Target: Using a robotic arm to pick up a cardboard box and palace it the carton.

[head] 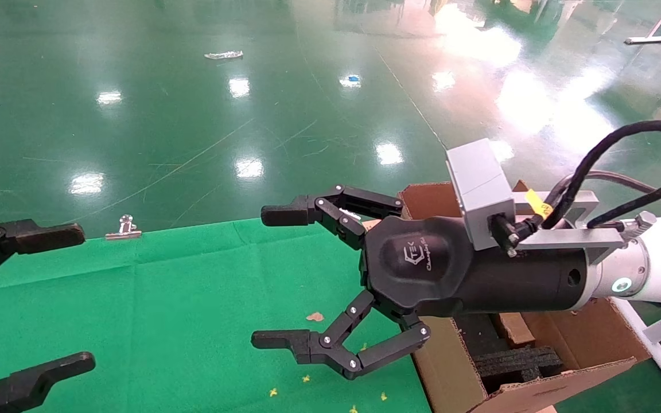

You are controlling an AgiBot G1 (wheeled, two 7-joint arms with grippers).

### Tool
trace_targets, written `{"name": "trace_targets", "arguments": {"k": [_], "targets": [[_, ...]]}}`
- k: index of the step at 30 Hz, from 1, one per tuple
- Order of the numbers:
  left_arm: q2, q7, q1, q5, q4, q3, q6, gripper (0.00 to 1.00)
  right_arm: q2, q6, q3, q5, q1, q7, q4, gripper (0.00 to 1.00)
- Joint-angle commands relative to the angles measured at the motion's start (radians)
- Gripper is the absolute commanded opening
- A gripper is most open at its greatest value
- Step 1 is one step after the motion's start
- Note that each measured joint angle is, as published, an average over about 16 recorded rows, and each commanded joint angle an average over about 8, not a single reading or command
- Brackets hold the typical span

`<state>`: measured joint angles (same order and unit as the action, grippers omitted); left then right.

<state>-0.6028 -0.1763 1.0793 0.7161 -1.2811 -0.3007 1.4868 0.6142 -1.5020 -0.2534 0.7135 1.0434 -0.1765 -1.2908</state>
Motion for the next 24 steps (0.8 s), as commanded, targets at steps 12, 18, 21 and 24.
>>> {"name": "trace_targets", "arguments": {"k": [12,18,21,24], "targets": [[0.000,0.000,0.000,0.000,0.000,0.000,0.000,1.00,-0.002,0.005,-0.020,0.012,0.023,-0.010,0.005,1.00],[0.000,0.000,0.000,0.000,0.000,0.000,0.000,1.00,-0.002,0.006,-0.024,0.016,0.028,-0.012,0.006,1.00],[0.000,0.000,0.000,0.000,0.000,0.000,0.000,1.00,-0.003,0.006,-0.025,0.017,0.030,-0.012,0.006,1.00],[0.000,0.000,0.000,0.000,0.000,0.000,0.000,1.00,-0.003,0.006,-0.027,0.018,0.031,-0.013,0.007,1.00]]}}
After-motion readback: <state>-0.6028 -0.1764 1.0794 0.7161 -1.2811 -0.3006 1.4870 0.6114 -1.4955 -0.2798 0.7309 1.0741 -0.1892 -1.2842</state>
